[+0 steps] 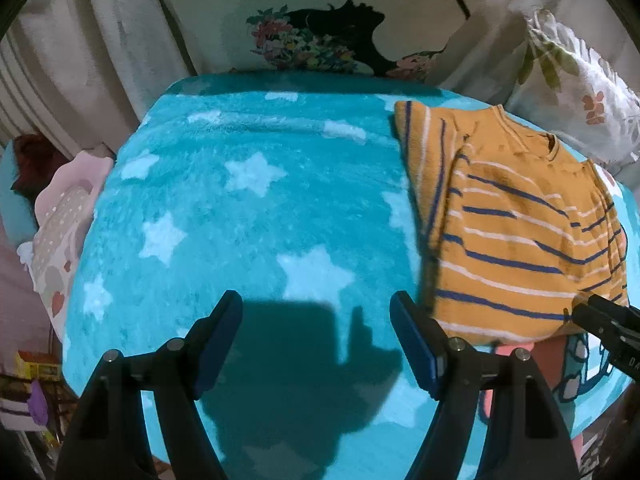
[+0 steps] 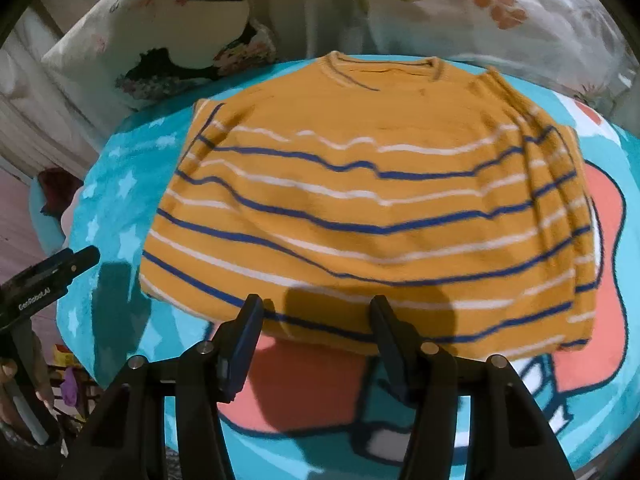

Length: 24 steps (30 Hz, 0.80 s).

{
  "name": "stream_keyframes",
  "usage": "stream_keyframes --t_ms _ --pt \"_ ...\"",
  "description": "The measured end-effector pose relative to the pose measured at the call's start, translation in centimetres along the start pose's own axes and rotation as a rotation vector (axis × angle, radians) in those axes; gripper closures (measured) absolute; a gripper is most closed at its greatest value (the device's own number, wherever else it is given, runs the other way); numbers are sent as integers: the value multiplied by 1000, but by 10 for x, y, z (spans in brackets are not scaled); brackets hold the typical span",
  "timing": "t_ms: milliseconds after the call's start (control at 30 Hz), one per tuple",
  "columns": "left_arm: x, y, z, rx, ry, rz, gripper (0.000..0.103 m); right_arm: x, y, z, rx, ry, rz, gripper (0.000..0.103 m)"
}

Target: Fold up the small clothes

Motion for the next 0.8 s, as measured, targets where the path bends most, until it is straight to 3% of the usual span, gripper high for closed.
stream_keyframes --t_ms 233,533,667,800 --pt "-21 7 -8 -12 29 55 28 -11 25 2 32 2 14 42" --pt "-65 -23 -40 52 97 397 27 -15 85 11 246 -38 14 41" --pt "-82 -55 -54 -7 107 502 27 -24 117 22 390 -59 42 41" --pt "-100 -85 -62 -72 133 558 27 -39 149 33 555 -92 88 41"
Point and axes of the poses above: each gripper's, at about its wrist camera, not at the fingertips, and x roughly against the way its jaws point, y to its left, z to its underside, the point moved 6 cm from there along -x, roughly the way its jaws point, and after that the axes turned 14 degrees about -y, right-handed, at the moved point
